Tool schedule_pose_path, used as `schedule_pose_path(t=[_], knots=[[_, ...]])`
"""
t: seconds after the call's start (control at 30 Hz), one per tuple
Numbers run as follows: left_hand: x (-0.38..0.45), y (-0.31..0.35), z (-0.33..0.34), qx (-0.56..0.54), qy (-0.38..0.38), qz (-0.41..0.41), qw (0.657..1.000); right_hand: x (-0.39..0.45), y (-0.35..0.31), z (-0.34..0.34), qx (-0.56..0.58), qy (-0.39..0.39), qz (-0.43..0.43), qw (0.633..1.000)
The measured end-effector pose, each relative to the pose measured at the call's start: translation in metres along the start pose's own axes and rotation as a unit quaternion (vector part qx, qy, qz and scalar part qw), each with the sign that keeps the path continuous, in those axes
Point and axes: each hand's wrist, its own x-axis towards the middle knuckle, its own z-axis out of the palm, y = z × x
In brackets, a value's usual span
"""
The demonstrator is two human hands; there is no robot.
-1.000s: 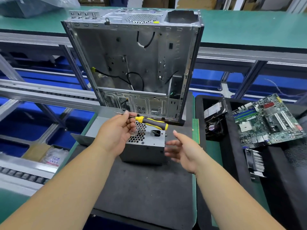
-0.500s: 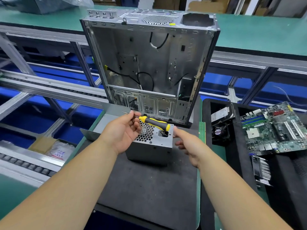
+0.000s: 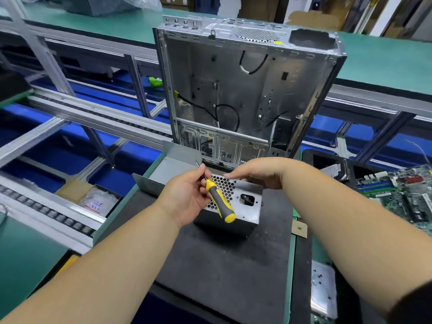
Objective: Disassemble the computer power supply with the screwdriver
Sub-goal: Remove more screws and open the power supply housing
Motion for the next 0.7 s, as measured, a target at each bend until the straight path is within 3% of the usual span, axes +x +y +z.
schedule_pose_path(t=[0.1,0.27,0.7], knots=[[-0.008,0.0,-0.007,0.008,-0.009,-0.029,1.0,-0.004,-0.004,0.001,0.003,-0.084,0.02,0.996],[-0.014,0.0,-0.011,0.015,-0.027,-0.035,0.999,-0.01,-0.007,0.011,-0.045,-0.1,0.022,0.994],[-0.013,-0.003,-0.011,-0.012,-0.03,-0.007,0.999,-0.02,-0.001,0.034,0.04,0.01,0.006,0.999]])
